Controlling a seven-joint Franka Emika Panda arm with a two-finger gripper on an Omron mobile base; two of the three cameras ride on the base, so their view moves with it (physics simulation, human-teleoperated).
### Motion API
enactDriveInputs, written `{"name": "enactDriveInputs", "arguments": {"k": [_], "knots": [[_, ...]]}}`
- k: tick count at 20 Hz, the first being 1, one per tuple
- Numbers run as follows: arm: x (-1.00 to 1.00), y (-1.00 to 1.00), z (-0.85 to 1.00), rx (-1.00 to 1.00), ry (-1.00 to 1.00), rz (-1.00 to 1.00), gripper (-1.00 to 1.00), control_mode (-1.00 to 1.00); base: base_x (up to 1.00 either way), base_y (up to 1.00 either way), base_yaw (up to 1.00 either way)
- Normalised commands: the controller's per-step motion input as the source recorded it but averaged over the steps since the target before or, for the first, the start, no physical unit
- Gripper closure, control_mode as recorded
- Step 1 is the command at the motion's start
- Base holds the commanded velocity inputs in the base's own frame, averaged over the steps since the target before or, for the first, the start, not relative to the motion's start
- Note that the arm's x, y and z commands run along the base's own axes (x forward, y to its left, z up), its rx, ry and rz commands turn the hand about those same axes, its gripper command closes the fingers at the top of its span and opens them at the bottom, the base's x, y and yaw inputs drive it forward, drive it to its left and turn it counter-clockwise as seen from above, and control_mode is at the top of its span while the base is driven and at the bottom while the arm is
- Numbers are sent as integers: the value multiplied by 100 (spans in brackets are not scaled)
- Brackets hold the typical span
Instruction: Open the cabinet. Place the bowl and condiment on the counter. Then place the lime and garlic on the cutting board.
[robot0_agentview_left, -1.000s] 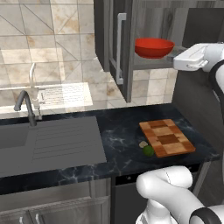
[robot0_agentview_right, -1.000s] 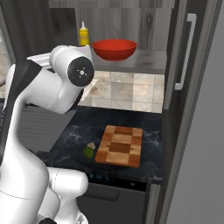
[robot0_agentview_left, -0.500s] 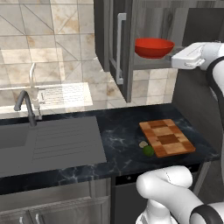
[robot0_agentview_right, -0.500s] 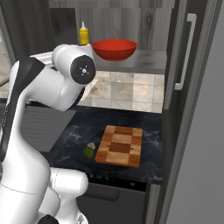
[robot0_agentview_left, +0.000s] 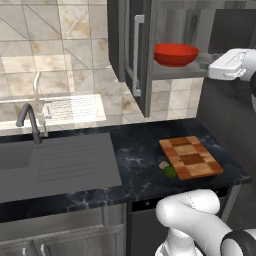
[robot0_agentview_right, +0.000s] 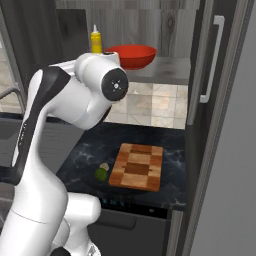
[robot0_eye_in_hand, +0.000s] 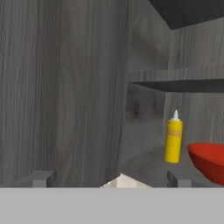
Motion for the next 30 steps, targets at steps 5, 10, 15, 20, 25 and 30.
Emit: {"name": "enactDriveInputs", "arguments": {"k": [5,10,15,20,25,30], "knots": [[12,-31,0,0,0,3,-100,-100,0,0,0],[26,-19,0,0,1,2,-100,-100,0,0,0],[28,-17,0,0,0,4,-100,-100,0,0,0],[19,-11,0,0,0,3,-100,-100,0,0,0],[34,-5,0,0,0,0,-100,-100,0,0,0],[44,-2,0,0,4,0,-100,-100,0,0,0]]}}
